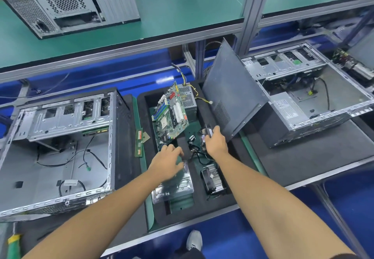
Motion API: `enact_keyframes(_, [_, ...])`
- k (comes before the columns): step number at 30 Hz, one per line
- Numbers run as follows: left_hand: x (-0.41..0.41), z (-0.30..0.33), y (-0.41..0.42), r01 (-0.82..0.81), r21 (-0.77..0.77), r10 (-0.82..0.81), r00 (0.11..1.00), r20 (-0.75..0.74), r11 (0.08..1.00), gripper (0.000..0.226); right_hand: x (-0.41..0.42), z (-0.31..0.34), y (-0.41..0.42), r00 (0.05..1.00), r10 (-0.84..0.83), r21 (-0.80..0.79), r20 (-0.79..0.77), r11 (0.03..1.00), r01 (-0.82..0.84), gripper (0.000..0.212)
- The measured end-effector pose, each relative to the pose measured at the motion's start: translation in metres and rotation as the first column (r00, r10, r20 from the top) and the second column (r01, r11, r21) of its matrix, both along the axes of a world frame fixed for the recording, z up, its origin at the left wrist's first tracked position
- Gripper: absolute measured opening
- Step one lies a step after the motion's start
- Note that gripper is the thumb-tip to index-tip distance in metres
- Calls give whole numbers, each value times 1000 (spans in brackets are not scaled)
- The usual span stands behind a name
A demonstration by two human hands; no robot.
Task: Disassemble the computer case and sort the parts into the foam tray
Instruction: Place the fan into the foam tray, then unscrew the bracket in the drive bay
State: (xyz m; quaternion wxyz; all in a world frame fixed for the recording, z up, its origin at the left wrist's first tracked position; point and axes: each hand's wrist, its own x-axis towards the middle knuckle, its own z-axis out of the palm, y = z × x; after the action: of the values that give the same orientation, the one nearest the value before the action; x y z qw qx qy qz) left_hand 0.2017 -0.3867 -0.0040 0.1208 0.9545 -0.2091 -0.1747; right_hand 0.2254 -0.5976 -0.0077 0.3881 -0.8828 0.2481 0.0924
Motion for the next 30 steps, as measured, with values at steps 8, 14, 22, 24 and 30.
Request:
enact_keyframes(8, [8, 46, 39, 85, 141, -114, 971, 210, 986, 31, 11, -16, 21, 986, 117, -245, -118, 959, -143, 39])
enact_keyframes(14, [17, 83, 98, -8, 134, -37, 942, 333, 991, 30, 14, -16, 45, 956, 241, -608, -170, 738, -294, 45])
enact_keyframes(22, [-22, 102, 247, -193, -161, 250, 812, 527, 968, 31, 14, 20, 132, 952, 114, -543, 285, 837, 62, 56])
enact_keyframes(24, [-34, 99, 279, -220, -129, 254, 814, 523, 967, 37, 9, 29, 151, 951, 94, -539, 294, 838, 84, 70])
enact_keyframes(30, [-87, 80, 362, -277, -184, 333, 796, 506, 943, 42, -29, 33, 200, 946, 132, -567, 295, 822, 62, 58])
